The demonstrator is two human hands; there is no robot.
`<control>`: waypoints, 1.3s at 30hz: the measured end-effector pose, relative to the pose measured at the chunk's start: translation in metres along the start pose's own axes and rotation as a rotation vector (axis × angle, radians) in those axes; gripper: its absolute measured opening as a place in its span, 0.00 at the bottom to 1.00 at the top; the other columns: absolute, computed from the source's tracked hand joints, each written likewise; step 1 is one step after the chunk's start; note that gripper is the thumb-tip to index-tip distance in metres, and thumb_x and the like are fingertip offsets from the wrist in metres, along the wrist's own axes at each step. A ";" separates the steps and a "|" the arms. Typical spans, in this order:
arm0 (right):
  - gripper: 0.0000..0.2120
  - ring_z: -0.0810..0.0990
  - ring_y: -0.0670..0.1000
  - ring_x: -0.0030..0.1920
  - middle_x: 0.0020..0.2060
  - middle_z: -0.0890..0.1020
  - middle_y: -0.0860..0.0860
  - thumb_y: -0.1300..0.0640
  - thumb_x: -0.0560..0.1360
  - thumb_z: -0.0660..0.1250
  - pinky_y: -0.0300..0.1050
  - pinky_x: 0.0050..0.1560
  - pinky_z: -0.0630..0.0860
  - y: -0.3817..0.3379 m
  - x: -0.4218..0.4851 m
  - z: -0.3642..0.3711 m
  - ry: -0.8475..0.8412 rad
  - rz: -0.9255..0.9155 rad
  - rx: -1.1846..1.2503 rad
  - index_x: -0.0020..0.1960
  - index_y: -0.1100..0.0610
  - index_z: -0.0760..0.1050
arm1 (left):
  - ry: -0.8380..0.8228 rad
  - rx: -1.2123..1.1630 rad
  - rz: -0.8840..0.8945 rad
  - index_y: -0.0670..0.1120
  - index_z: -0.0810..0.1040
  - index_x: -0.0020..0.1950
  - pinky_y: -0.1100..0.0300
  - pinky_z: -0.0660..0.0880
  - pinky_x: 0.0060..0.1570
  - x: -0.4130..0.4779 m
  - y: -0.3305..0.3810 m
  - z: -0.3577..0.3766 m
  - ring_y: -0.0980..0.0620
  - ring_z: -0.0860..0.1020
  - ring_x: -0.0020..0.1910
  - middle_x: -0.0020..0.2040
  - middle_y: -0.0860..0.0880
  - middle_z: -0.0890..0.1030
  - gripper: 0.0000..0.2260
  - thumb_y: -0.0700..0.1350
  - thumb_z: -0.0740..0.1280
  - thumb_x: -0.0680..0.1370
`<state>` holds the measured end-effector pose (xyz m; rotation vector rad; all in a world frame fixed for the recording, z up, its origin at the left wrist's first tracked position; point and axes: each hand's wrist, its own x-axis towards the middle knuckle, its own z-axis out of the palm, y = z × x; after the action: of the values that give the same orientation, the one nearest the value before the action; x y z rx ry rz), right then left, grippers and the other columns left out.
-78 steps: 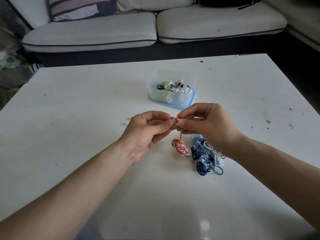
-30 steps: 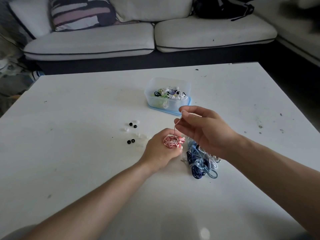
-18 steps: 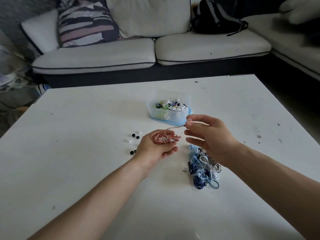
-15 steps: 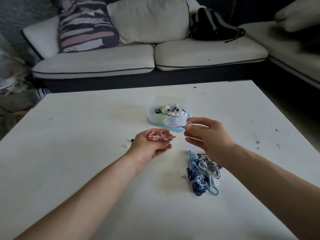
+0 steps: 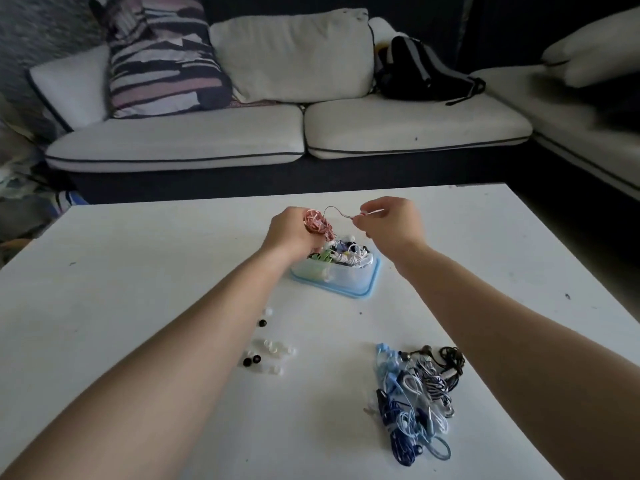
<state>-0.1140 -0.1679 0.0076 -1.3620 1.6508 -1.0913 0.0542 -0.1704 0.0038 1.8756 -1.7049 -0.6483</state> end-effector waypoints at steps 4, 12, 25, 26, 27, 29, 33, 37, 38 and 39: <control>0.13 0.78 0.44 0.38 0.39 0.81 0.42 0.57 0.72 0.70 0.40 0.43 0.73 0.006 0.008 -0.003 -0.005 -0.077 -0.088 0.56 0.51 0.83 | -0.188 0.166 0.116 0.50 0.83 0.45 0.60 0.73 0.43 0.011 0.001 0.013 0.52 0.81 0.46 0.44 0.52 0.85 0.06 0.49 0.74 0.70; 0.11 0.81 0.46 0.43 0.46 0.83 0.46 0.58 0.74 0.70 0.41 0.44 0.77 0.016 0.015 0.008 -0.224 -0.128 -0.451 0.55 0.49 0.83 | -0.081 0.131 0.072 0.52 0.81 0.45 0.58 0.77 0.48 0.021 -0.019 0.014 0.52 0.81 0.44 0.44 0.52 0.83 0.05 0.47 0.75 0.72; 0.18 0.77 0.51 0.49 0.52 0.83 0.44 0.60 0.78 0.59 0.46 0.55 0.72 0.011 -0.003 0.012 -0.339 -0.257 -0.817 0.52 0.42 0.83 | 0.021 0.050 0.153 0.52 0.80 0.53 0.55 0.77 0.54 -0.015 -0.011 0.028 0.51 0.80 0.50 0.50 0.55 0.83 0.16 0.36 0.59 0.75; 0.20 0.76 0.52 0.49 0.54 0.83 0.46 0.62 0.77 0.58 0.46 0.54 0.72 0.009 -0.006 0.007 -0.320 -0.257 -0.813 0.55 0.43 0.83 | 0.027 0.063 0.145 0.52 0.80 0.54 0.55 0.76 0.54 -0.018 -0.010 0.027 0.51 0.80 0.51 0.51 0.54 0.82 0.17 0.35 0.59 0.75; 0.22 0.77 0.52 0.52 0.55 0.82 0.46 0.64 0.76 0.57 0.47 0.55 0.73 0.008 -0.009 0.001 -0.310 -0.256 -0.799 0.57 0.44 0.82 | 0.034 0.071 0.137 0.51 0.80 0.56 0.57 0.76 0.55 -0.020 -0.010 0.025 0.51 0.79 0.52 0.53 0.54 0.82 0.17 0.34 0.59 0.75; 0.26 0.78 0.53 0.58 0.58 0.82 0.46 0.67 0.73 0.54 0.51 0.61 0.75 0.006 -0.017 -0.013 -0.306 -0.255 -0.739 0.60 0.47 0.81 | 0.048 0.071 0.137 0.51 0.80 0.58 0.59 0.75 0.54 -0.030 -0.009 0.023 0.52 0.79 0.53 0.55 0.54 0.82 0.18 0.35 0.60 0.75; 0.21 0.80 0.52 0.55 0.54 0.83 0.47 0.65 0.75 0.56 0.51 0.59 0.77 0.020 -0.033 -0.045 -0.276 -0.208 -0.632 0.54 0.48 0.83 | 0.070 0.020 0.200 0.52 0.81 0.53 0.57 0.76 0.52 -0.057 0.000 0.027 0.52 0.79 0.50 0.53 0.55 0.83 0.11 0.40 0.63 0.77; 0.15 0.80 0.49 0.51 0.47 0.83 0.44 0.61 0.77 0.60 0.43 0.52 0.76 0.048 -0.061 -0.077 -0.327 -0.149 -0.630 0.48 0.46 0.83 | -0.104 -0.022 0.248 0.53 0.81 0.49 0.57 0.77 0.48 -0.097 0.011 0.049 0.55 0.79 0.45 0.48 0.56 0.82 0.07 0.43 0.67 0.76; 0.15 0.80 0.49 0.51 0.47 0.82 0.44 0.62 0.76 0.61 0.40 0.52 0.74 0.055 -0.069 -0.085 -0.368 -0.122 -0.655 0.49 0.46 0.83 | -0.177 -0.022 0.244 0.53 0.81 0.50 0.57 0.77 0.48 -0.107 0.014 0.056 0.56 0.79 0.44 0.47 0.56 0.82 0.06 0.44 0.67 0.75; 0.15 0.80 0.49 0.52 0.48 0.81 0.44 0.62 0.76 0.61 0.40 0.52 0.73 0.064 -0.075 -0.091 -0.410 -0.092 -0.718 0.51 0.47 0.83 | -0.252 -0.008 0.230 0.53 0.81 0.50 0.58 0.77 0.48 -0.117 0.017 0.064 0.55 0.79 0.44 0.46 0.56 0.81 0.06 0.46 0.68 0.75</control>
<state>-0.2073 -0.0741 -0.0161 -1.9623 1.7341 -0.2029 -0.0111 -0.0592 -0.0322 1.6123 -2.0354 -0.8226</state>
